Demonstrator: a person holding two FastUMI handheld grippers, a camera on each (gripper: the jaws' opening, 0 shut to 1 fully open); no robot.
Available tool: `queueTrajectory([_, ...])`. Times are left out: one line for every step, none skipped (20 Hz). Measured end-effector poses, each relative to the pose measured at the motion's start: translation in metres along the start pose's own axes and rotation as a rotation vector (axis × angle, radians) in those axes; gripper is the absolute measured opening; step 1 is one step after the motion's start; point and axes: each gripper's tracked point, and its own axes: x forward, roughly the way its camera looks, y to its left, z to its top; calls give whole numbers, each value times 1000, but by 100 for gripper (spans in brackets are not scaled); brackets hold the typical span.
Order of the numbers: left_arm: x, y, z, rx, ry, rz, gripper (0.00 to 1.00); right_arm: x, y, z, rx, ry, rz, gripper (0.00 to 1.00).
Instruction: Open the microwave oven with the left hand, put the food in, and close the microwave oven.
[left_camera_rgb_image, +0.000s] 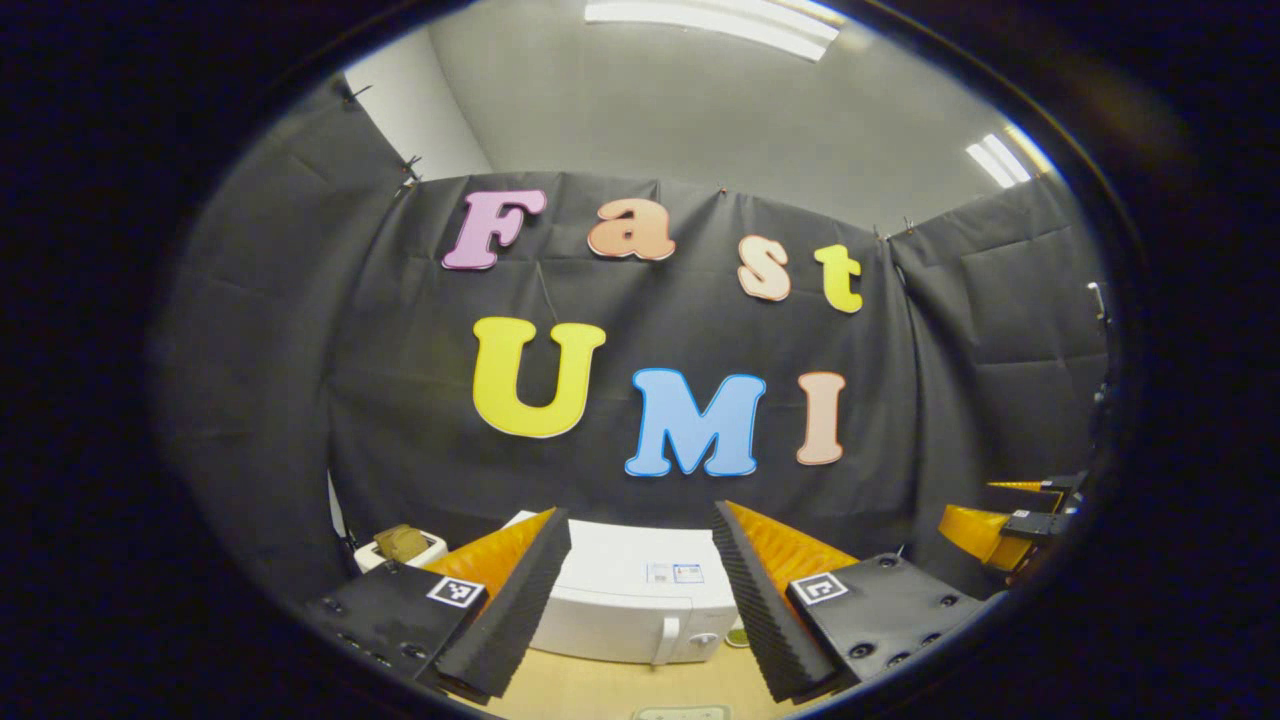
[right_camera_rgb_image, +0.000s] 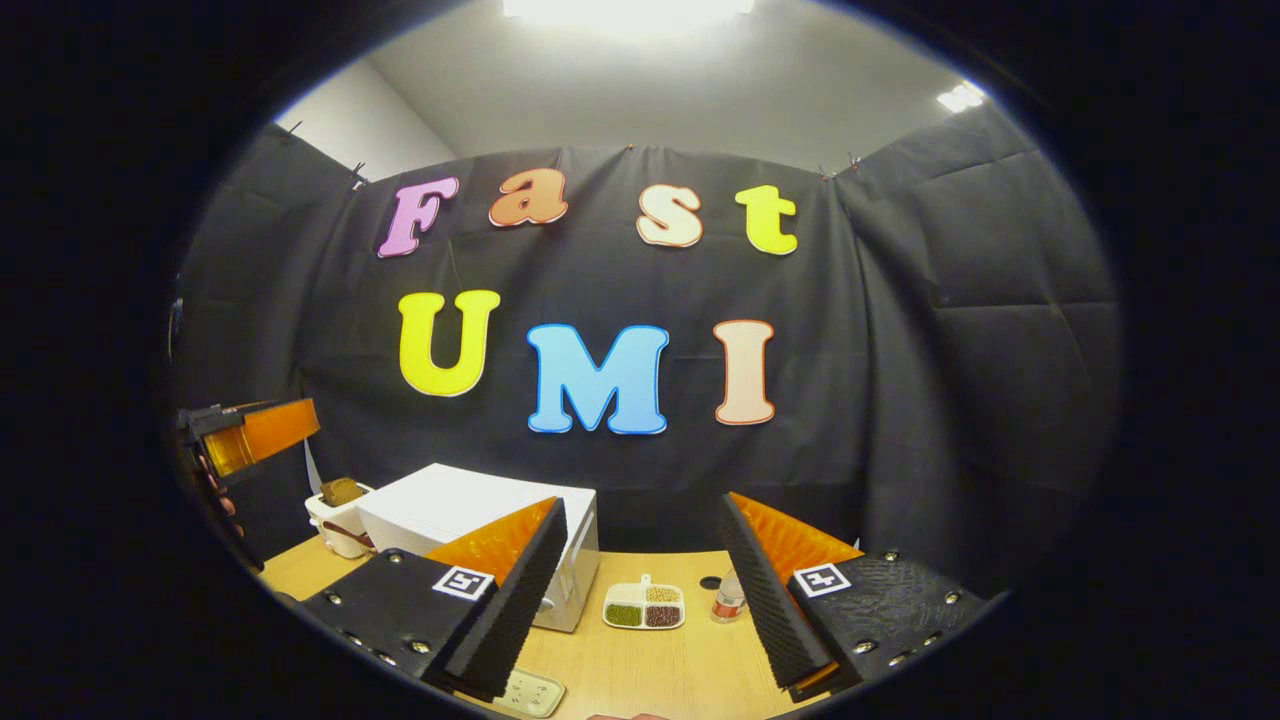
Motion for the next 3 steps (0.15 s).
queueTrajectory([-1,2,3,-11,-18,11,95,1,-2,3,24,-7,-6,93])
queueTrajectory([2,-1,4,-24,-15,13,94,2,-1,1,49,0,-4,93])
queueTrajectory([4,-12,-1,-28,15,-4,94,2,4,-3,68,10,9,93])
